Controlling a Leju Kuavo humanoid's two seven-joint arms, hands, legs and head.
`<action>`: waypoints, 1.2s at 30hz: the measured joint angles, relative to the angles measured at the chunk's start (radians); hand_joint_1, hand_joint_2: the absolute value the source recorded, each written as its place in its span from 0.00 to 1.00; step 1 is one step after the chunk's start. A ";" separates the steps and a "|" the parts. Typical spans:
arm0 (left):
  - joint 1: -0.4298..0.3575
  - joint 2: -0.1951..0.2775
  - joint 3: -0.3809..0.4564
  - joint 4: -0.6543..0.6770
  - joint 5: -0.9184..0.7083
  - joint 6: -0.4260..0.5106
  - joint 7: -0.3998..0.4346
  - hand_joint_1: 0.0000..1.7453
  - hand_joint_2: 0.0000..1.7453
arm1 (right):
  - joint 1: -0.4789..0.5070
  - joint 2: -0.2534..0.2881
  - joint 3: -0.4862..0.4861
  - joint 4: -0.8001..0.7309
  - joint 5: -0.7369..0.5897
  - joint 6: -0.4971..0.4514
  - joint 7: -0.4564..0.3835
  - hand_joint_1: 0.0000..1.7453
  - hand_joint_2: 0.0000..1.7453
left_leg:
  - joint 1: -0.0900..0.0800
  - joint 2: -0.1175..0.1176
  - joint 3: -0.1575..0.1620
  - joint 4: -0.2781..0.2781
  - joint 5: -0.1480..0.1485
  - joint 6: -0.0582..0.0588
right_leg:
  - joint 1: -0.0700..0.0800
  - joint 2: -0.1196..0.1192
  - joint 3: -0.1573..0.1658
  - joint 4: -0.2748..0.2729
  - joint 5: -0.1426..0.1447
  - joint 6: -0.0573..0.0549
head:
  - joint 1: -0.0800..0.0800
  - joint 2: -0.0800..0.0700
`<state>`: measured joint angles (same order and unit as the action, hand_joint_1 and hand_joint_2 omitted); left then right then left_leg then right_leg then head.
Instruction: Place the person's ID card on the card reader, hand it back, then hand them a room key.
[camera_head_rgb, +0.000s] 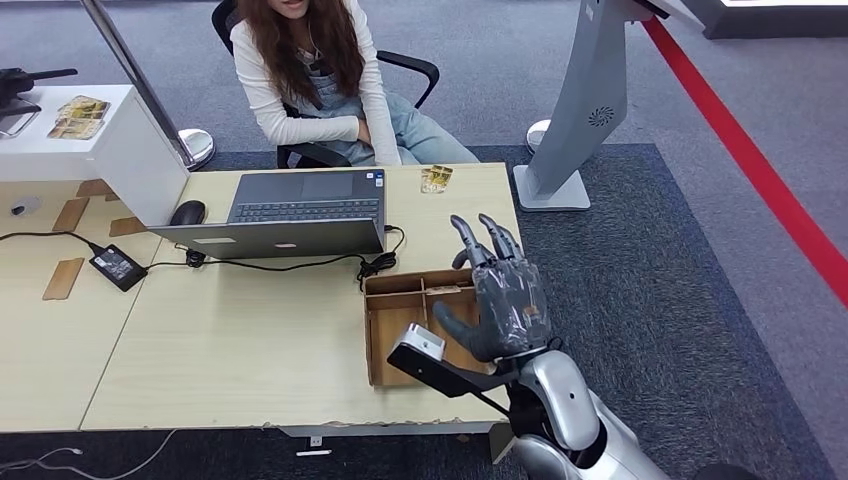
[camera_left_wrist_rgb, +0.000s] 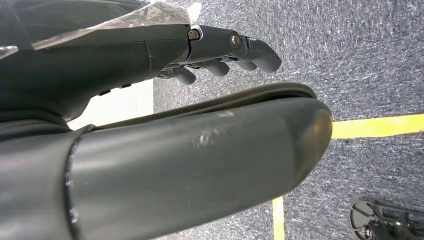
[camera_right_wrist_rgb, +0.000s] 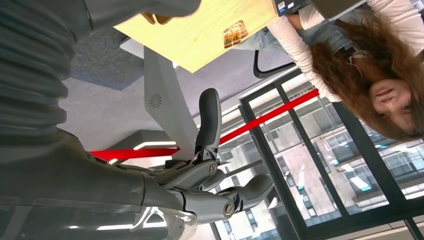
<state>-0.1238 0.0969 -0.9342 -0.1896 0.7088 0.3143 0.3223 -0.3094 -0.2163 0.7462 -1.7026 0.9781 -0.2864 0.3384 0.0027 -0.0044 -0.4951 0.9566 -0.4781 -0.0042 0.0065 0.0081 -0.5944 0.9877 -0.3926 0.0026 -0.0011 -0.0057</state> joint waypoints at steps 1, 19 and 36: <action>0.000 0.000 0.000 0.000 0.000 0.000 0.000 0.00 0.00 | -0.001 0.001 0.000 0.002 0.000 0.003 0.001 0.00 1.00 | 0.000 0.000 0.000 0.000 0.000 0.000 | 0.000 0.000 0.000 0.000 0.000 0.000 | 0.000 0.000; -0.001 0.000 -0.008 0.000 -0.019 -0.005 -0.010 0.00 0.00 | -0.061 0.013 0.019 0.103 0.163 0.046 0.024 0.00 1.00 | 0.000 0.000 0.000 0.000 0.000 0.000 | 0.000 0.000 0.000 0.000 0.000 0.000 | 0.000 0.000; -0.001 0.000 -0.017 0.000 -0.023 -0.011 -0.007 0.00 0.00 | -0.126 0.010 0.062 0.208 0.451 0.107 0.032 0.00 1.00 | 0.000 0.000 0.000 0.000 0.000 0.000 | 0.000 0.000 0.000 0.000 0.000 0.000 | 0.000 0.000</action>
<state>-0.1245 0.0969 -0.9517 -0.1896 0.6855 0.3037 0.3149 -0.4351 -0.2067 0.8080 -1.4947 1.4290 -0.1798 0.3704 0.0027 -0.0044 -0.4949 0.9566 -0.4780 -0.0042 0.0065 0.0081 -0.5944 0.9877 -0.3925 0.0025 -0.0010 -0.0055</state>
